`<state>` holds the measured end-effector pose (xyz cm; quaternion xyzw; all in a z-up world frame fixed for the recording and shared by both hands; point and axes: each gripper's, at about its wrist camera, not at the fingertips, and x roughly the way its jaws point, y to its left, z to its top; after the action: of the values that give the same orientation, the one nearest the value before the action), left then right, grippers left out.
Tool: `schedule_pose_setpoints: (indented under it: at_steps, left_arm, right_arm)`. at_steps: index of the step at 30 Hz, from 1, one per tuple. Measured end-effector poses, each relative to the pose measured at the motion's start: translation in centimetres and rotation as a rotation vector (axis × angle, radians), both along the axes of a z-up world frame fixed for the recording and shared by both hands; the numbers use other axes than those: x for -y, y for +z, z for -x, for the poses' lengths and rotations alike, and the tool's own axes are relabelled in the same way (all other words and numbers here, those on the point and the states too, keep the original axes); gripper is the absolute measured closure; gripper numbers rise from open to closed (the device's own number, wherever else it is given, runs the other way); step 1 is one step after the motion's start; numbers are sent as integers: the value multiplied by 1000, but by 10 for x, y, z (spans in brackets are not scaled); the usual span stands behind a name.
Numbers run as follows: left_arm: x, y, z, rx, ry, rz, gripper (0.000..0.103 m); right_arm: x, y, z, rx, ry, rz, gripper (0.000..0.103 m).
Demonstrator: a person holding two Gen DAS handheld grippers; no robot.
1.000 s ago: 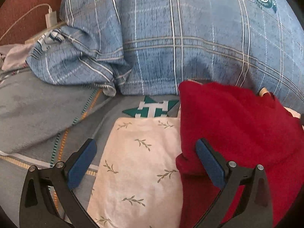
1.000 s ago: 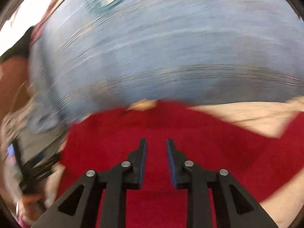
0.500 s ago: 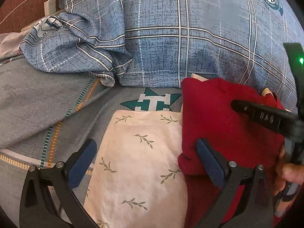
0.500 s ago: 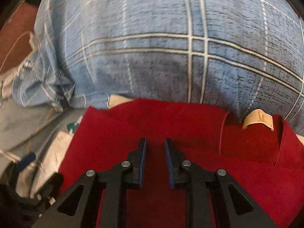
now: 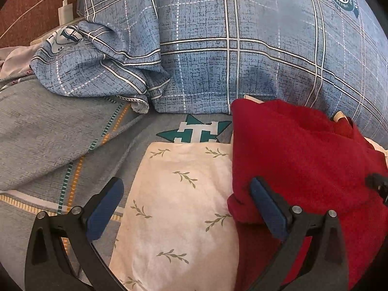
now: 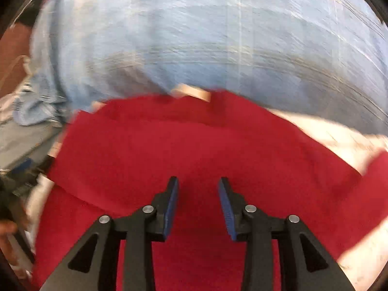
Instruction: Fold small clothes
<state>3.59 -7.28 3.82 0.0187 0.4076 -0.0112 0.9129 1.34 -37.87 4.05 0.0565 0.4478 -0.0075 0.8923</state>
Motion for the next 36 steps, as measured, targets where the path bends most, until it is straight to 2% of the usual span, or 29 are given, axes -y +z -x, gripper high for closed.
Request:
schedule_pose_setpoints:
  at_steps: [2,7,10,13,15,17,20,26,28,29,32,36]
  left_arm:
    - [1,4,3,1,0,-7,0]
    - [9,22,18,42,-42,34,0]
    - [16,25,21,26,-91,91,0]
    - [24,17,18,-18,-119,116,0]
    - [27,7,13,-50,-118,102,0]
    - [30,-1,12,-72,-111,92,0]
    - [33,-9,10,-92,-109,93,0]
    - [35,-12,13,-82,-107,77,0]
    - [35,-13,13,-81,-106,77,0]
    - [35,-12,13,-81,-105,77,0]
    - [35,-12,14,-81,-104,75,0]
    - [36,-13,14,-82,-103,69,0]
  right_arm:
    - [18,2,13,19,-8,-66,68]
    - [44,19,37,52,-63,-79,65]
    - [56,24,38,67,-103,-75,65]
    - [56,13,28,50,-115,-89,65]
    - [54,-1,19,10,-123,-83,64]
    - [51,-4,15,41,-129,-74,64]
    - [50,-4,15,39,-130,-78,62]
    - [76,8,35,66,-155,-215,61]
    - [91,16,44,92,-194,-218,51]
    - [102,20,48,98,-229,-202,42]
    - [145,28,66,118,-340,-191,41]
    - [216,22,103,132,-523,-216,40]
